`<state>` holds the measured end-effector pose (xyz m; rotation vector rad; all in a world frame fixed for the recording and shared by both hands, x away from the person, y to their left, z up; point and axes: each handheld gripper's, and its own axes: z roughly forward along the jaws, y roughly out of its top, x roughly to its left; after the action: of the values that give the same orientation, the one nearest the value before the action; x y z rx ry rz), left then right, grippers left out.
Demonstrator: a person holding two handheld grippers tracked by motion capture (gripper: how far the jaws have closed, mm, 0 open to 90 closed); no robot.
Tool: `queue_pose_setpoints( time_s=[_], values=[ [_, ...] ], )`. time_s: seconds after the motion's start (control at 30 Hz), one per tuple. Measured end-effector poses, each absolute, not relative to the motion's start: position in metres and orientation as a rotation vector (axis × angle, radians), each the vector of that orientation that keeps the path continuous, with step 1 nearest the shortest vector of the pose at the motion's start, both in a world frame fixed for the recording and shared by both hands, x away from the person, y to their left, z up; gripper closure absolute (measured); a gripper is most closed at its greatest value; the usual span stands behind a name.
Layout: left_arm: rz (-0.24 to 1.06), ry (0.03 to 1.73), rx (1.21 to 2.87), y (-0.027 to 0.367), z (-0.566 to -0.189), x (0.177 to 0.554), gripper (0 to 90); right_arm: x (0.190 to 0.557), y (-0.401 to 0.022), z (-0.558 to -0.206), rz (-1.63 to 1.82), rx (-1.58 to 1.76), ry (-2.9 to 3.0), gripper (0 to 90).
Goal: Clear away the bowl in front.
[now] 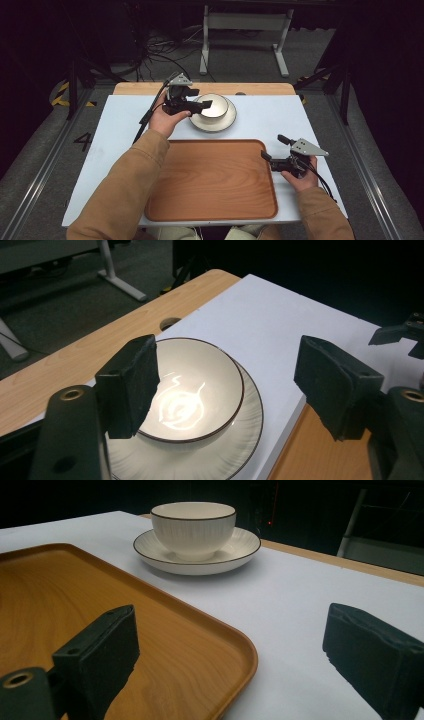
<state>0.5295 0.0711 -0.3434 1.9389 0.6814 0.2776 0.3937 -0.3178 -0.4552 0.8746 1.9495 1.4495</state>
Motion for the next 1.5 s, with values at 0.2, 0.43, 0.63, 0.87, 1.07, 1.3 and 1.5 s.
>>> queue_pose_setpoints(
  time_s=[0.2, 0.43, 0.63, 0.87, 1.07, 1.3, 1.5],
  values=[
    [0.251, 0.643, 1.986, 0.065, -0.347, 0.54, 25.6, 0.394, -0.318, -0.455, 1.45, 0.877, 1.949, 8.1],
    [0.259, 0.614, 2.078, 0.056, -0.354, 0.55, 24.0, 0.394, -0.318, -0.455, 1.448, 0.882, 1.946, 8.1],
    [0.258, 0.617, 2.133, 0.051, -0.361, 0.555, 23.2, 0.394, -0.318, -0.455, 1.449, 0.883, 1.945, 8.1],
    [0.233, 0.624, 2.175, 0.044, -0.371, 0.559, 22.0, 0.394, -0.318, -0.455, 1.449, 0.88, 1.944, 7.9],
    [0.235, 0.624, 2.229, 0.036, -0.38, 0.56, 22.1, 0.393, -0.318, -0.455, 1.448, 0.878, 1.944, 7.9],
    [0.223, 0.627, 2.284, 0.027, -0.39, 0.562, 23.7, 0.393, -0.318, -0.455, 1.449, 0.879, 1.943, 7.8],
    [0.224, 0.62, 2.318, 0.019, -0.398, 0.562, 26.7, 0.393, -0.318, -0.455, 1.451, 0.879, 1.943, 7.8]
  ],
)
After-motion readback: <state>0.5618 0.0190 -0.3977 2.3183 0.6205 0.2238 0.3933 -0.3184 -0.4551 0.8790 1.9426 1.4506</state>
